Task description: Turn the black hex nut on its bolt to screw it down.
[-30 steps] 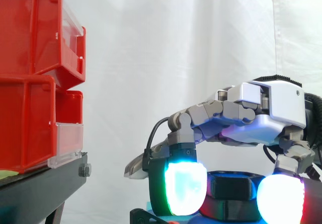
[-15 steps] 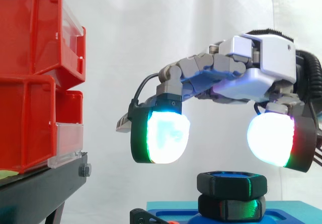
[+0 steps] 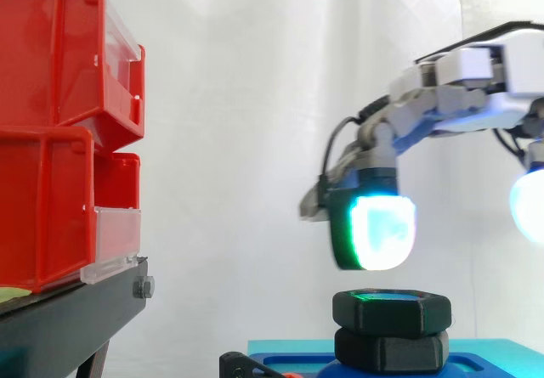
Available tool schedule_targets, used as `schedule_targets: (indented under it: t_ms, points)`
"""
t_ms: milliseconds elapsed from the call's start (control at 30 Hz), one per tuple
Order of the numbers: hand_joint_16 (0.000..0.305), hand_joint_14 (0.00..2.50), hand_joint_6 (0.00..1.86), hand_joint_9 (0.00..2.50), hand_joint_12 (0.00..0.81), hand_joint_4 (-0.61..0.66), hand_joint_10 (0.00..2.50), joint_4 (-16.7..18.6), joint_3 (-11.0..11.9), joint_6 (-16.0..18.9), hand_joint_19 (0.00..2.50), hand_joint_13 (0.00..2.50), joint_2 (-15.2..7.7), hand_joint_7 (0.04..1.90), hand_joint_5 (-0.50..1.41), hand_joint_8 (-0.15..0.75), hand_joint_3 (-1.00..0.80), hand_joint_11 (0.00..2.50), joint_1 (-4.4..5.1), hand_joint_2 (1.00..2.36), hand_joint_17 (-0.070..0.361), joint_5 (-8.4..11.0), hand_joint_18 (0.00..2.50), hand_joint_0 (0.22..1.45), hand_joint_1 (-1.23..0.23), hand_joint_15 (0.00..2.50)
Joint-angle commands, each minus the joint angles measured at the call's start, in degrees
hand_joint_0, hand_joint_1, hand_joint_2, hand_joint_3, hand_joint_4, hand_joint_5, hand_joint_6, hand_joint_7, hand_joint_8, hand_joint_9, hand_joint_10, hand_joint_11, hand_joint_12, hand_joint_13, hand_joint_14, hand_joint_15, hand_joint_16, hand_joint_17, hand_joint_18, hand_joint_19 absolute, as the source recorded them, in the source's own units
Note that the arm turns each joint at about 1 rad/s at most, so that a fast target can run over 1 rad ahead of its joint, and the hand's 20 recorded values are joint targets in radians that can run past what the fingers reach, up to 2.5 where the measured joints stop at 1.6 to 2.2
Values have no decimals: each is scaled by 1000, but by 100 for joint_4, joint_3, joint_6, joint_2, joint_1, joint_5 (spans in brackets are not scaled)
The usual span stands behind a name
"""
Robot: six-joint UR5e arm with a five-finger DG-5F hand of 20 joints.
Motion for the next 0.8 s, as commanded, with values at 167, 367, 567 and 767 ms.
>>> schedule_targets:
  t_ms: [167, 367, 567, 767]
  points:
    - [64, 5, 503, 538, 377, 221, 5, 508, -1673, 62, 520, 543, 1134, 769, -166, 263, -500, 120, -6, 1000, 143, 463, 504, 433, -460, 110]
    - [64, 5, 503, 533, 377, 211, 4, 1009, -2543, 317, 515, 536, 1547, 743, -173, 261, -500, 121, -6, 1000, 143, 665, 503, 435, -460, 105]
    - [63, 3, 501, 463, 367, 64, 0, 965, -2605, 879, 506, 503, 1538, 645, -242, 237, -500, 11, -33, 1000, 142, 709, 491, 446, -476, 66]
    - [61, 1, 501, 372, 361, 26, 0, 957, -2605, 2619, 486, 472, 1529, 599, -255, 211, -500, 0, -33, 1000, 138, 1157, 464, 455, -486, 24]
